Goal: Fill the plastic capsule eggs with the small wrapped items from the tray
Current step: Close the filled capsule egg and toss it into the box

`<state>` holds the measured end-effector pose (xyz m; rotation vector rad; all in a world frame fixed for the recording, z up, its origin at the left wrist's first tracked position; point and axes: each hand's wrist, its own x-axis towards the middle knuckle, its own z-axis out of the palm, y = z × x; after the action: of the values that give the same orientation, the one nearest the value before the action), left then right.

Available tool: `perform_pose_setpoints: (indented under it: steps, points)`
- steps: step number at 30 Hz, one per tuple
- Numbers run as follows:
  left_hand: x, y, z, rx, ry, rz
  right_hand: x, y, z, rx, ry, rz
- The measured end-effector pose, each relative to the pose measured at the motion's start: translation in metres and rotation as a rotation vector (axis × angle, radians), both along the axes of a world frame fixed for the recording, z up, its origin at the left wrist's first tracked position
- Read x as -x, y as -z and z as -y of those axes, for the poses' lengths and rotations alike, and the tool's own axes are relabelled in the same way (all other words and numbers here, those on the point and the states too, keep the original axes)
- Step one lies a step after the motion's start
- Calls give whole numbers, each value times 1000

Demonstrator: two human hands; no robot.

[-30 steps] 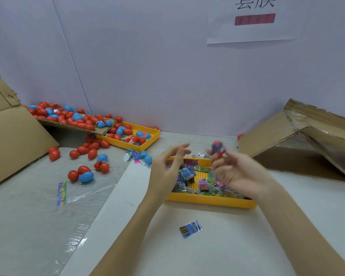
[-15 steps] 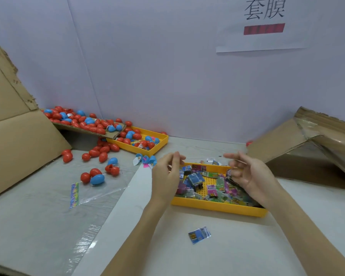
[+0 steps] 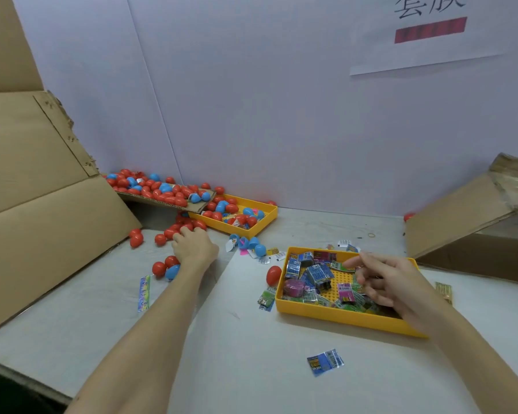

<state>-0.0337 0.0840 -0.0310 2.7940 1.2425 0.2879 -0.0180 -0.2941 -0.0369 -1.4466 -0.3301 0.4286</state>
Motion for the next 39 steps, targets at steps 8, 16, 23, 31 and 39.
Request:
perform_pose_setpoints:
  steps: [8, 16, 23, 31, 39]
  points:
    - [5, -4, 12, -17, 219, 392, 3, 1, -1, 23, 94, 59]
    - [14, -19, 115, 520, 644, 783, 13, 5, -13, 864, 239, 670]
    - [31, -4, 162, 753, 980, 714, 13, 4, -15, 827, 261, 648]
    - [37, -1, 155, 884, 1021, 691, 18, 7, -15, 725, 295, 751]
    - [41, -7, 159, 1026, 1048, 632, 20, 8, -14, 455, 322, 713]
